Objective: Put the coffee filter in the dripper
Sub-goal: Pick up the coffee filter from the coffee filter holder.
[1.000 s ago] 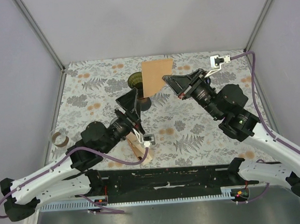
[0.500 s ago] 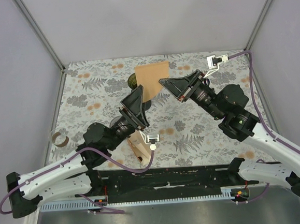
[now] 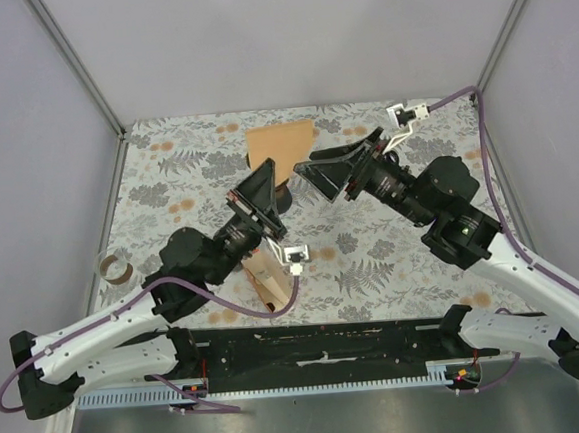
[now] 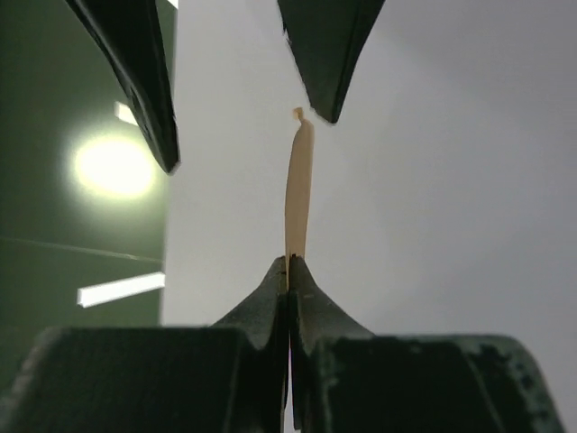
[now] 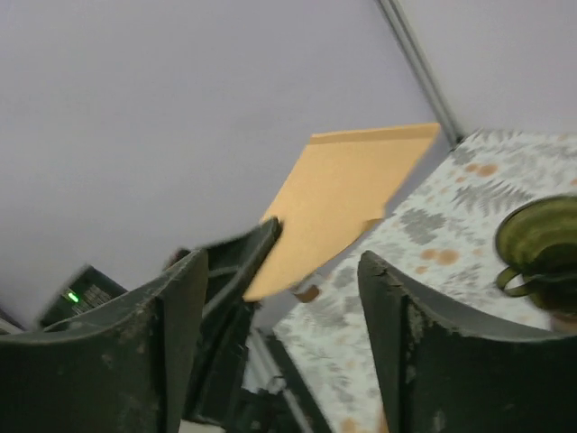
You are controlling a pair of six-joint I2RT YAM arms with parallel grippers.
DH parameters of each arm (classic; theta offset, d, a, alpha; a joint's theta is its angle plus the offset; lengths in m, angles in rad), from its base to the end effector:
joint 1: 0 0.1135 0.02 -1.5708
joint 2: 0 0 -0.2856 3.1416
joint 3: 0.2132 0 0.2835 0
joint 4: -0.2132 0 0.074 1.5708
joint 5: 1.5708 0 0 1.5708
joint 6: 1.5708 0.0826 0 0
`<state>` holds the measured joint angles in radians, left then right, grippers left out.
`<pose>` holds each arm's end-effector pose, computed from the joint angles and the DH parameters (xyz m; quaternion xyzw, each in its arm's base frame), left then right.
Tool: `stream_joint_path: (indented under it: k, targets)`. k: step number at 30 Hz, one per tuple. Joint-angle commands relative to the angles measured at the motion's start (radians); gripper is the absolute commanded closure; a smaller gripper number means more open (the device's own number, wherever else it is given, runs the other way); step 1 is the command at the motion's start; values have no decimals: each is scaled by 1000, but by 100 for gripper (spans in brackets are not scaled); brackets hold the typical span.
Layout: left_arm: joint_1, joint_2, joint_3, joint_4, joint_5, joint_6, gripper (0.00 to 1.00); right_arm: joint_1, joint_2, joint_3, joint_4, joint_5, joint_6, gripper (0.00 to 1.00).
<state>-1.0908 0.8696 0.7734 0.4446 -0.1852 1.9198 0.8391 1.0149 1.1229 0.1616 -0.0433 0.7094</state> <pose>0.1350 -0.2264 0.4178 0.5652 0.1130 0.3770 0.7250 0.1905 0.2175 0.4873 -0.0564 0.6031 0.5656 0.5596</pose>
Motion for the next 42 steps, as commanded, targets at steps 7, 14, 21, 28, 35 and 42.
stream_joint_path:
  k: [7, 14, 21, 28, 35, 42]
  targets:
    - [51, 144, 809, -1051, 48, -1307, 98, -67, -131, 39, -207, -391, -629, 2]
    - [172, 146, 896, -1184, 659, -1683, 98, -115, -156, -12, -142, -545, -656, 6]
    - [212, 154, 897, -1147, 839, -1783, 98, -115, -85, 12, 5, -708, -556, 16]
    - [213, 154, 891, -1135, 843, -1797, 98, -115, -47, 6, 167, -868, -444, 58]
    - [218, 143, 879, -1153, 801, -1802, 96, -115, -61, 37, -34, -817, -589, 100]
    - [226, 117, 863, -1245, 682, -1687, 32, -97, 6, 164, -560, -764, -934, 100]
